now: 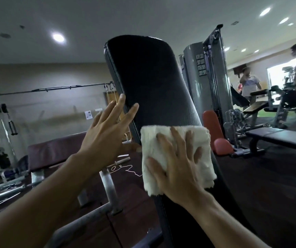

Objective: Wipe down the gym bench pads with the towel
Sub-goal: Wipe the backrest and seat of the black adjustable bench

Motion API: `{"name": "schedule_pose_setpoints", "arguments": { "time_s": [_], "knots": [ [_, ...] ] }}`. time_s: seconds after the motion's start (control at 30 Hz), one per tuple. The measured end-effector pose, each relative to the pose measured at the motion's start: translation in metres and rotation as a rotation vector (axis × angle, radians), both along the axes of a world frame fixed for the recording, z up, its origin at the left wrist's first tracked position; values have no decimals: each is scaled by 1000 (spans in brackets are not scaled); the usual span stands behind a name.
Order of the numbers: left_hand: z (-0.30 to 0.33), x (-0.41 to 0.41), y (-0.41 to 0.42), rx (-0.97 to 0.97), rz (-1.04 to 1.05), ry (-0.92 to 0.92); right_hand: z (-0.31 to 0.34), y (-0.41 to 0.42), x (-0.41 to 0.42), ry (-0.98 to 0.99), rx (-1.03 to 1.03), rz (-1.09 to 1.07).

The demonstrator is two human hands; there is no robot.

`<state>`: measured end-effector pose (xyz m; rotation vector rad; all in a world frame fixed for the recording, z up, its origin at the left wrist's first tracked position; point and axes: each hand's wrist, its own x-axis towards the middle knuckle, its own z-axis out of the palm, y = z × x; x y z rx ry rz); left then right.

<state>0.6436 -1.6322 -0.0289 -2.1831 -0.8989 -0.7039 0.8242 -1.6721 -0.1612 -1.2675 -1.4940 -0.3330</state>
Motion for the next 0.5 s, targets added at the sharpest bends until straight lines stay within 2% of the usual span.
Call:
{"name": "schedule_pose_setpoints", "arguments": {
  "time_s": [0.07,0.27,0.5],
  "knots": [
    [0,0,1,10,3,1,-8,-2,2,-38,-45,-30],
    [0,1,5,12,-16,-45,64,19,28,-30,-62,-9],
    [-1,1,3,2,-42,-64,26,4,9,56,-97,-43]
  ]
}}
